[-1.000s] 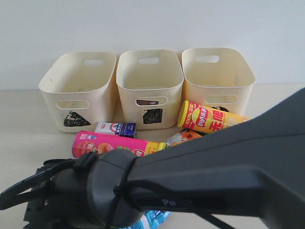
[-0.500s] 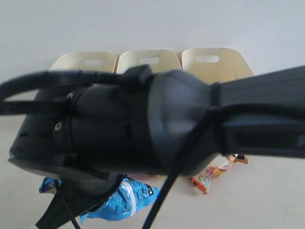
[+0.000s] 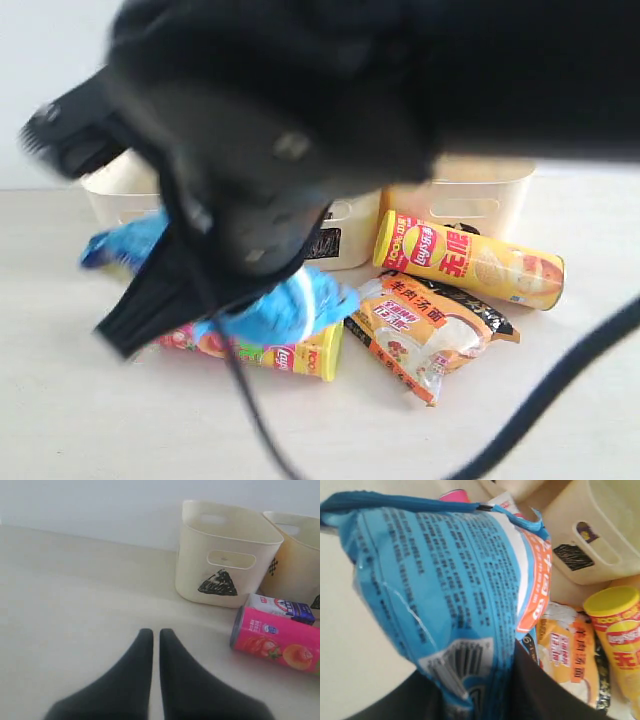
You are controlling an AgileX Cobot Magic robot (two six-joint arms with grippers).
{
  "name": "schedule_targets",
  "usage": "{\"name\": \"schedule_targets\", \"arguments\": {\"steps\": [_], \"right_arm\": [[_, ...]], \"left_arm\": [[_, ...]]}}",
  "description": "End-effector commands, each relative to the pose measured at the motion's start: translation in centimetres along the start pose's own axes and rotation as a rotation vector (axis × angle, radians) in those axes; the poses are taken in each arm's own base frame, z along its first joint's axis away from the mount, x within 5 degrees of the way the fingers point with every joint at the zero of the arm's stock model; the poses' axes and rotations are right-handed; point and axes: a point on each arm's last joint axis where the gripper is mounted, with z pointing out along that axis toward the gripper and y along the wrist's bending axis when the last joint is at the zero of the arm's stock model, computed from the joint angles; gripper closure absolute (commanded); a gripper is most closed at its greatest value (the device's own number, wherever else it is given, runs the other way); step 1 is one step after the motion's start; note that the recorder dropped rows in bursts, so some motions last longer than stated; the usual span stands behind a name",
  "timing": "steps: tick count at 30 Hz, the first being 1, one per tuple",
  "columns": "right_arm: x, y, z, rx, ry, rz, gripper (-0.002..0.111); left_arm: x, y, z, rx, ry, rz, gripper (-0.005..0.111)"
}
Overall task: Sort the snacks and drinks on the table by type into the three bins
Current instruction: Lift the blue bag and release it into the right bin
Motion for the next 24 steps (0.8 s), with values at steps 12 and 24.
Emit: {"name": "schedule_targets", "arguments": {"steps": [12,24], "right_arm": [[0.7,-13.9,-1.0,0.267,-0.052,0.206,0.107],[0.3,-19.5,-0.5,0.324,-0.244,0.275,0.107]], "left_arm": [[0.1,0.0,0.0,0.004,-0.005,-0.007,0.102],[0.1,0.0,0.0,0.004,-0.005,-0.007,0.102]]}}
